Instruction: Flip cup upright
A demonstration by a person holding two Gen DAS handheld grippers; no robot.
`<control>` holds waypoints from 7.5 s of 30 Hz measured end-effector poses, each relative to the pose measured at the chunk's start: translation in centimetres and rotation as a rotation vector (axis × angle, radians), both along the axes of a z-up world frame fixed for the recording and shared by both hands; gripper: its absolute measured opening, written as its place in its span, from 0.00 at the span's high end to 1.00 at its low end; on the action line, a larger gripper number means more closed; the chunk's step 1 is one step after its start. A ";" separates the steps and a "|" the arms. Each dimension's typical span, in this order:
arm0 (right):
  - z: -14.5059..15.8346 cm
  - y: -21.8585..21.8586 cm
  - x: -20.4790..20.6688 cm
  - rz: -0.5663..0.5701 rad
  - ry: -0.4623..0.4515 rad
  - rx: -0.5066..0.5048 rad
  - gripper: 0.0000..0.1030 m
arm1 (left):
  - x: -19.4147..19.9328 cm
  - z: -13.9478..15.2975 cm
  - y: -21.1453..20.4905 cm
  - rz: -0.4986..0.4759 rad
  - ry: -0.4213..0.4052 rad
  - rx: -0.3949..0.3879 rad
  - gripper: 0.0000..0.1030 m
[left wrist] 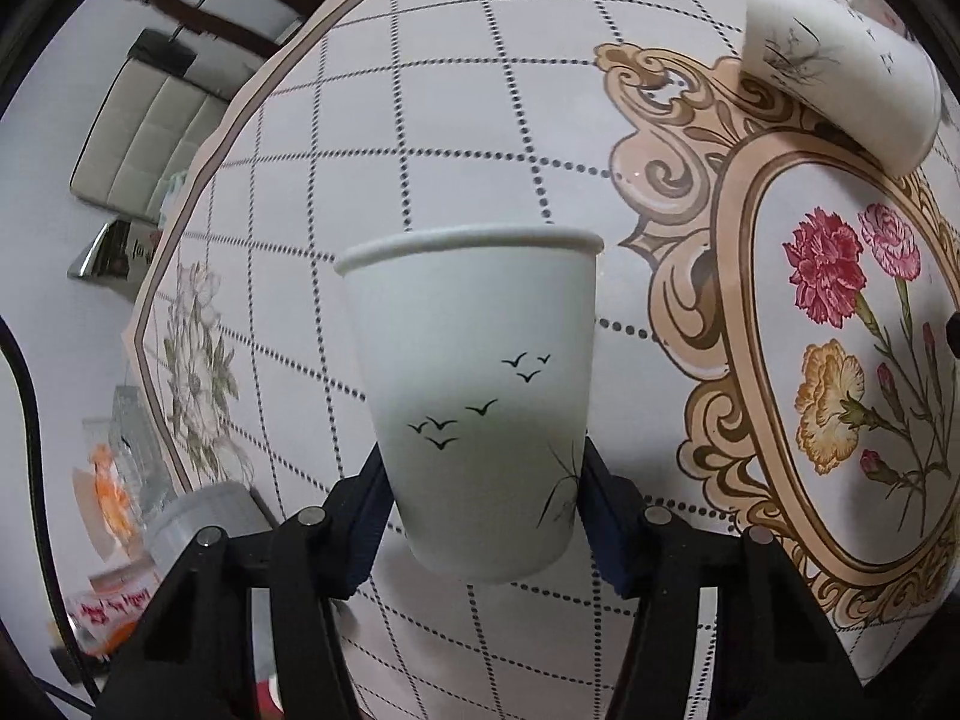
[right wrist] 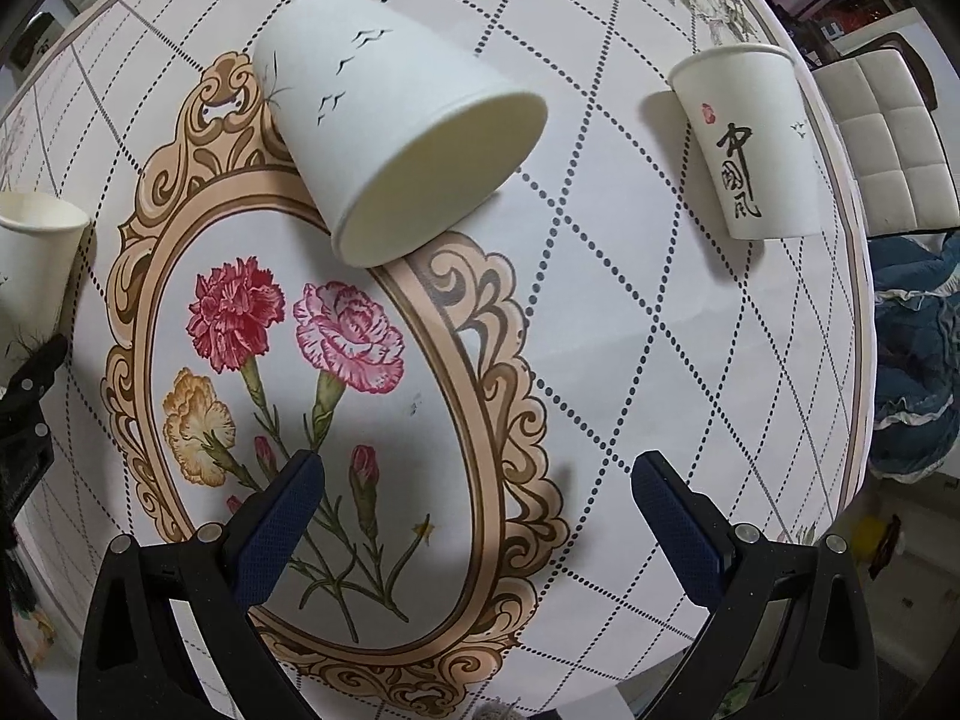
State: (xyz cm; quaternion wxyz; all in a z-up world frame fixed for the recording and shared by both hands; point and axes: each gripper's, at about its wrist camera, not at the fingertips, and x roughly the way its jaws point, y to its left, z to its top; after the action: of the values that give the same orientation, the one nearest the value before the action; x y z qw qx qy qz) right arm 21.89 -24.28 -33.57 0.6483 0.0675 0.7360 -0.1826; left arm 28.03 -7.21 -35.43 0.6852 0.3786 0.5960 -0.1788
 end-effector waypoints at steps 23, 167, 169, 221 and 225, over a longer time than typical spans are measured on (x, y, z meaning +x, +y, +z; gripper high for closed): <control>2.6 0.4 -8.2 0.061 -0.057 0.006 0.00 | -11.9 7.1 5.2 0.616 0.077 -0.254 0.47; 4.4 15.5 -10.8 0.256 -0.687 -0.050 0.19 | -13.2 5.1 11.4 0.786 -0.060 -0.176 0.06; 5.4 15.0 -12.1 0.239 -0.676 -0.067 0.16 | -14.2 6.4 11.1 0.775 -0.077 -0.187 0.06; 36.9 9.8 -35.4 0.288 -0.859 -0.136 0.00 | -36.6 35.3 9.6 0.689 -0.563 -0.484 0.00; 36.8 10.0 -35.1 0.301 -0.857 -0.123 0.00 | -36.6 35.3 9.6 0.694 -0.564 -0.481 0.00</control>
State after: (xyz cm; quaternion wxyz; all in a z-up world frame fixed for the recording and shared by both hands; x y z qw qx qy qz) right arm -13.24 -14.23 3.24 0.9164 -0.0092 0.3910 -0.0855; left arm -8.58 2.36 -0.12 0.9063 0.0230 0.4205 0.0364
